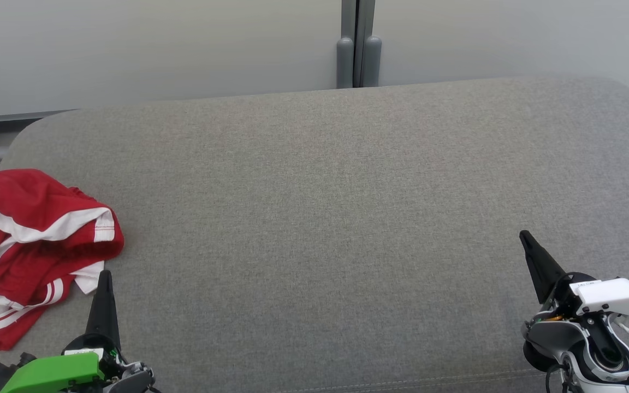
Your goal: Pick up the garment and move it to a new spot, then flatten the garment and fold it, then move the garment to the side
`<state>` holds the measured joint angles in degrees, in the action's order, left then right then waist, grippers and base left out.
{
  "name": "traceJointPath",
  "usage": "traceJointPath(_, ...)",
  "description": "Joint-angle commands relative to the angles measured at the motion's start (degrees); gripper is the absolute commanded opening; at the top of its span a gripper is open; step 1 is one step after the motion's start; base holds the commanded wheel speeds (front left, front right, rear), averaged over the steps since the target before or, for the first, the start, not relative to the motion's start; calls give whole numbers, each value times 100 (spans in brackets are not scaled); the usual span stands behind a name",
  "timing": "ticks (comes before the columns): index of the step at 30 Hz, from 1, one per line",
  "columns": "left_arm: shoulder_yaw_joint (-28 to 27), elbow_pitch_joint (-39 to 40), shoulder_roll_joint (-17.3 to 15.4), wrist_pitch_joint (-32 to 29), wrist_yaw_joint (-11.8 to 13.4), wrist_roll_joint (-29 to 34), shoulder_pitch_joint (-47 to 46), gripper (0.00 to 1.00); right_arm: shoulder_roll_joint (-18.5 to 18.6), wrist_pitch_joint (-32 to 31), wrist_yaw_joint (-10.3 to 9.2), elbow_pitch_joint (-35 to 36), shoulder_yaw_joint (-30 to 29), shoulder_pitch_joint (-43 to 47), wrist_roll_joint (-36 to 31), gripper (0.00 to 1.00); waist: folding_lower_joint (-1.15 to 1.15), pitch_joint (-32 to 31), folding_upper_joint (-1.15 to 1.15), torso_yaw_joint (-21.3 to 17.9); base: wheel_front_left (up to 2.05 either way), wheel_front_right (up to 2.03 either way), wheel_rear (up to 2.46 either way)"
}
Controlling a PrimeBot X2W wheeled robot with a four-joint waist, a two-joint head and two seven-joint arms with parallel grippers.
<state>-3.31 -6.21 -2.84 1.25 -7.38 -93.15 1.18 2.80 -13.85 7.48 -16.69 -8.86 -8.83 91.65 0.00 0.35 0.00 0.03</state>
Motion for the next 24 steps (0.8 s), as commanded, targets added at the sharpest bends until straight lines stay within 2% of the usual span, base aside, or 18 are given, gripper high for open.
traceJointPath(1,-8,5,-1,1,-23,-13,70,0,10,-14,2,16,-14,47,34,0,0,0,0,0,0,0,0)
traceJointPath(14,-7,5,-1,1,-23,-13,69,0,10,-14,2,16,-14,47,34,0,0,0,0,0,0,0,0)
traceJointPath(15,1,-16,1,2,1,0,1,100,-2,1,0,-17,3,5,-3,100,0,0,0,0,0,0,0)
traceJointPath(24,-9,-212,29,106,8,144,-19,100,-39,219,-1,-142,183,106,-176,100,0,2,0,-4,0,0,0)
